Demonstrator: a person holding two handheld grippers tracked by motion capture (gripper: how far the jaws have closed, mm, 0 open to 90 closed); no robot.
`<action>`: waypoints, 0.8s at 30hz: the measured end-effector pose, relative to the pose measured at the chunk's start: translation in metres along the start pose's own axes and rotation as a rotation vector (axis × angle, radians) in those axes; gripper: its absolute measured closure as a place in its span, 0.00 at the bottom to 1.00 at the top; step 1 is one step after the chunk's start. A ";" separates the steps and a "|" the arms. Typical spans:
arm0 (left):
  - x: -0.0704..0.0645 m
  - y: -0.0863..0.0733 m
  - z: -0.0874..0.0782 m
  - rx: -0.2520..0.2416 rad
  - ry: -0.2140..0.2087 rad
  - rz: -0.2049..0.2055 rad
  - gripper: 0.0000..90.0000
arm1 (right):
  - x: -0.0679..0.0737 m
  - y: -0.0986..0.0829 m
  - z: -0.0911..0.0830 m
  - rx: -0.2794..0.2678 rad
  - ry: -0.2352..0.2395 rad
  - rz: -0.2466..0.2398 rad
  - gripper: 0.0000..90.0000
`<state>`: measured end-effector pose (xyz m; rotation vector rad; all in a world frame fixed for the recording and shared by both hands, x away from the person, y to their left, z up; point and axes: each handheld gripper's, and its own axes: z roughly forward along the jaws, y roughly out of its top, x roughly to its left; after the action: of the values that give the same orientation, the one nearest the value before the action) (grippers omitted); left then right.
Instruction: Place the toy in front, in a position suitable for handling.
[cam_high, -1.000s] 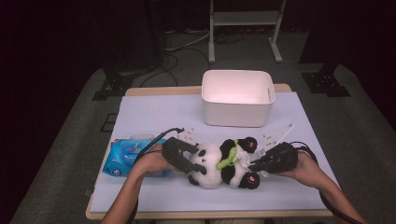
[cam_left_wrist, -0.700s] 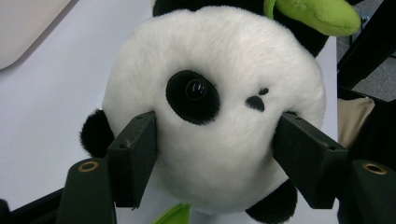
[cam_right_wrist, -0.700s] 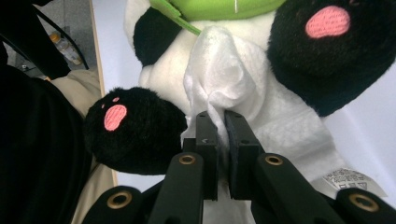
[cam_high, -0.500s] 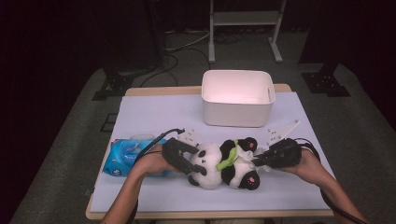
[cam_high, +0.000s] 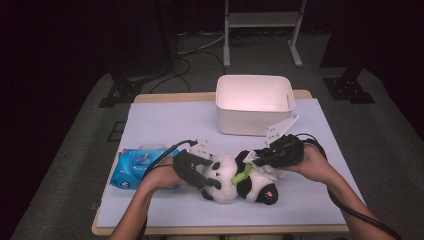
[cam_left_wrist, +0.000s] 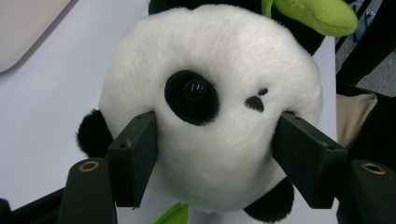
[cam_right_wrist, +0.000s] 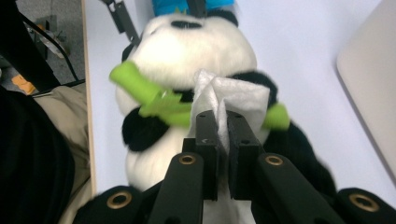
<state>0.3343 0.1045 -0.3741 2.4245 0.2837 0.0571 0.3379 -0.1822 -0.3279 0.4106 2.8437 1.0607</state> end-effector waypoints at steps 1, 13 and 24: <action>0.000 0.000 0.000 0.000 0.000 0.001 0.35 | 0.000 0.004 0.002 0.001 0.001 0.000 0.94; 0.000 -0.002 0.000 -0.013 -0.002 0.001 0.35 | -0.008 0.021 0.012 0.031 -0.022 -0.015 0.93; 0.000 0.001 0.001 -0.002 0.001 0.000 0.35 | -0.013 -0.002 -0.020 -0.018 -0.076 0.033 0.93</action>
<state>0.3344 0.1035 -0.3740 2.4222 0.2843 0.0585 0.3462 -0.2001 -0.3143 0.4875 2.7675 1.0524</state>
